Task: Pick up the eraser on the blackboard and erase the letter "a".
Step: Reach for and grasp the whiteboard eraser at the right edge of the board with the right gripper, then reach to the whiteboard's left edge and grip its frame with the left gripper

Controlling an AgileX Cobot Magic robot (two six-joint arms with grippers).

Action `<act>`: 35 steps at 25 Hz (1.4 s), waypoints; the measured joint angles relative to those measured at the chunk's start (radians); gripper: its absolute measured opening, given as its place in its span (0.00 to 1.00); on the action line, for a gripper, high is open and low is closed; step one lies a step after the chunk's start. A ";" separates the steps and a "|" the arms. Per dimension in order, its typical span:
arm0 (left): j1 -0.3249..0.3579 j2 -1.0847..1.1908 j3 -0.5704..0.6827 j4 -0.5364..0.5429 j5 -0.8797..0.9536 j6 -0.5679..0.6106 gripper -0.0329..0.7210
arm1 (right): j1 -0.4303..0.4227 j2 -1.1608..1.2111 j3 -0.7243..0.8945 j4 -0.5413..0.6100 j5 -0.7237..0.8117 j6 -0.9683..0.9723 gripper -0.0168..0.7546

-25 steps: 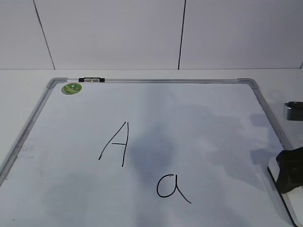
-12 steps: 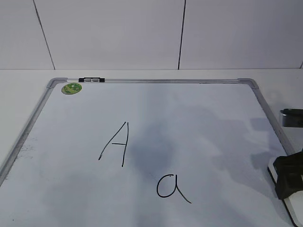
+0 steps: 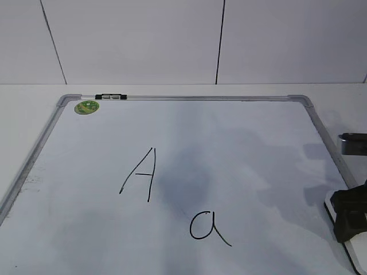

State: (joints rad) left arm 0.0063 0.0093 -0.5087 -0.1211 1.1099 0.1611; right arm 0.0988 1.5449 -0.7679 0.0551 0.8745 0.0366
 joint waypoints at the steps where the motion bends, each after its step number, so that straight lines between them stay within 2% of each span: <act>1: 0.000 0.000 0.000 0.000 0.000 0.000 0.35 | 0.000 0.000 0.000 0.000 0.000 0.000 0.86; 11: 0.000 0.000 0.000 0.000 0.000 0.000 0.35 | 0.000 0.000 0.000 0.011 0.000 0.000 0.76; 35: 0.000 0.000 0.000 0.000 0.000 0.000 0.35 | 0.001 0.000 0.000 0.011 -0.002 0.000 0.75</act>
State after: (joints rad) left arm 0.0063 0.0093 -0.5087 -0.1211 1.1099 0.1611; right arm 0.0995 1.5449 -0.7679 0.0658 0.8723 0.0366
